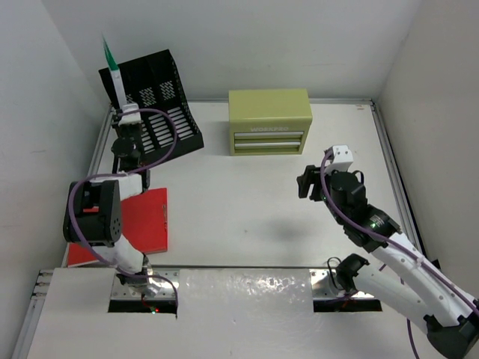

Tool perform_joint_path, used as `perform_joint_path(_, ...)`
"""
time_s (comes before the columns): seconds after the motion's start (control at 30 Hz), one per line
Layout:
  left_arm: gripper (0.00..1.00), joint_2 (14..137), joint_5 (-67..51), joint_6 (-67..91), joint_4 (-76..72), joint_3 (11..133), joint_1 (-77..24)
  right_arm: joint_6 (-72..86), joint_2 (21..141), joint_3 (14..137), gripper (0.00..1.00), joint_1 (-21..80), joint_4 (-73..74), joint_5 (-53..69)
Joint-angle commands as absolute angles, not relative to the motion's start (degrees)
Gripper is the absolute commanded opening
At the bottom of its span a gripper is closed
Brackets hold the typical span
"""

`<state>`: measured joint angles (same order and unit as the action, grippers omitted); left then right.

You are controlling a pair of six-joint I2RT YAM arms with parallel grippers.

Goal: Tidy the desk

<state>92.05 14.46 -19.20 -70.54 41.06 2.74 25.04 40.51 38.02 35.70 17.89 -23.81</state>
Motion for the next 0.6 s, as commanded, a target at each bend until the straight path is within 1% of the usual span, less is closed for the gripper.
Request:
perform_joint_path(0.0,0.00,93.9,12.0,-15.3,-80.9,42.0,4.5,24.9,39.1,40.3,0.66,35.4,18.1,-25.5)
perform_joint_path(0.27,0.00,98.3,9.6,-10.7,-86.1,42.8,5.5,25.0,37.4,39.9,0.66,35.5,19.3,-27.2)
perform_joint_path(0.57,0.00,99.1,9.5,-9.9,-85.7,47.0,5.5,25.4,38.0,39.8,0.66,35.5,19.6,-27.3)
